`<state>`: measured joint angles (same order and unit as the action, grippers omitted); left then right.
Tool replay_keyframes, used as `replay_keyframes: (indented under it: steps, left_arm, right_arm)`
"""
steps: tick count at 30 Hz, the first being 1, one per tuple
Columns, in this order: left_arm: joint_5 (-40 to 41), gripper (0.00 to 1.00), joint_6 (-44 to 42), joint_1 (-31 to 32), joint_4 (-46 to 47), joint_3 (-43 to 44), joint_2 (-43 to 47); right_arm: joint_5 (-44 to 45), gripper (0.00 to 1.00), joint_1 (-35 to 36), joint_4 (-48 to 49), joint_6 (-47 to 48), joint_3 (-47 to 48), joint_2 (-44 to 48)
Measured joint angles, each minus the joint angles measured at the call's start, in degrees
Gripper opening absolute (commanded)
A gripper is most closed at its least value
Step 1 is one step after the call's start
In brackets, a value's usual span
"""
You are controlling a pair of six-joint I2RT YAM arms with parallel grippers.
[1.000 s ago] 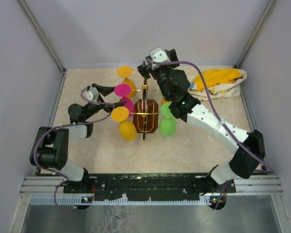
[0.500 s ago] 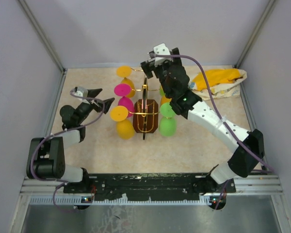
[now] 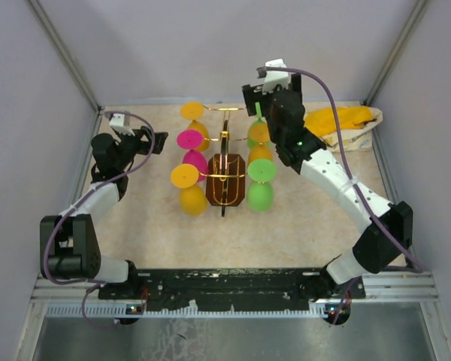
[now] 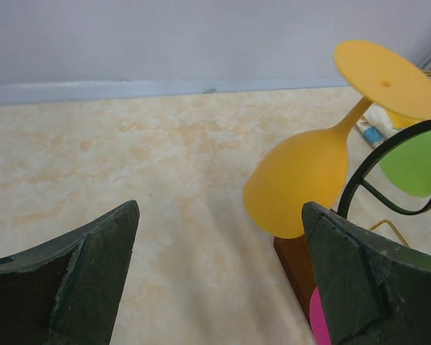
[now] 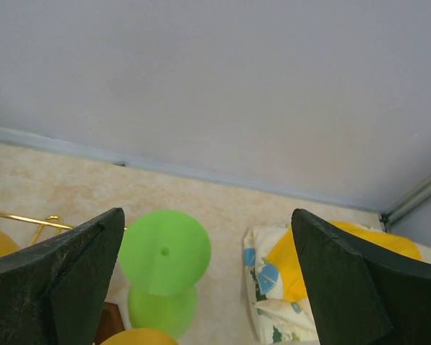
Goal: Place the wine glass upside down on the wine glass rack
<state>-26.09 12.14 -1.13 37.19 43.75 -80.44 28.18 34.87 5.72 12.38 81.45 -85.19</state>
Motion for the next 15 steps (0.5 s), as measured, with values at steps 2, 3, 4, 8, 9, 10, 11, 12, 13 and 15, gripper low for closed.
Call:
replay_keyframes:
  steps: [2, 3, 4, 8, 9, 10, 11, 12, 13, 15]
  left_arm:
    - [1.6, 1.0, 0.3, 0.0, -2.1, 0.0, 0.0]
    - [2.2, 1.0, 0.5, 0.0, -3.1, 0.0, 0.0]
    - [2.6, 1.0, 0.5, 0.0, -3.7, 0.0, 0.0]
    - [3.3, 1.0, 0.8, 0.0, -5.8, 0.3, 0.0]
    - [3.5, 1.0, 0.9, 0.0, -6.4, 0.6, 0.0]
    - [3.6, 1.0, 0.9, 0.0, -6.8, 0.7, 0.0]
    - [3.7, 1.0, 0.9, 0.0, -6.9, 0.8, 0.0]
    - [3.7, 1.0, 0.9, 0.0, -7.1, 0.9, 0.0]
    - [3.7, 1.0, 0.9, 0.0, -7.2, 1.0, 0.0]
    - [3.7, 1.0, 0.9, 0.0, -7.3, 1.1, 0.0]
  right_arm:
    - [0.5, 0.99, -1.7, -1.4, -1.7, 0.2, 0.0]
    - [0.9, 0.99, -3.2, -2.7, -2.8, 0.2, 0.0]
    - [1.0, 0.99, -3.5, -2.9, -3.1, 0.2, 0.0]
    - [1.7, 0.99, -8.4, -5.4, -5.9, -0.2, 0.5]
    - [1.8, 0.99, -9.5, -5.8, -6.4, -0.7, 0.9]
    - [2.0, 0.99, -10.2, -6.1, -6.7, -1.3, 1.5]
    - [2.2, 0.99, -11.1, -6.4, -7.1, -2.0, 2.2]
    - [2.4, 0.99, -11.6, -6.7, -7.5, -2.5, 2.8]
    - [2.5, 0.99, -11.9, -6.8, -7.7, -2.8, 3.3]
    - [2.6, 0.99, -12.0, -6.9, -8.0, -3.0, 3.9]
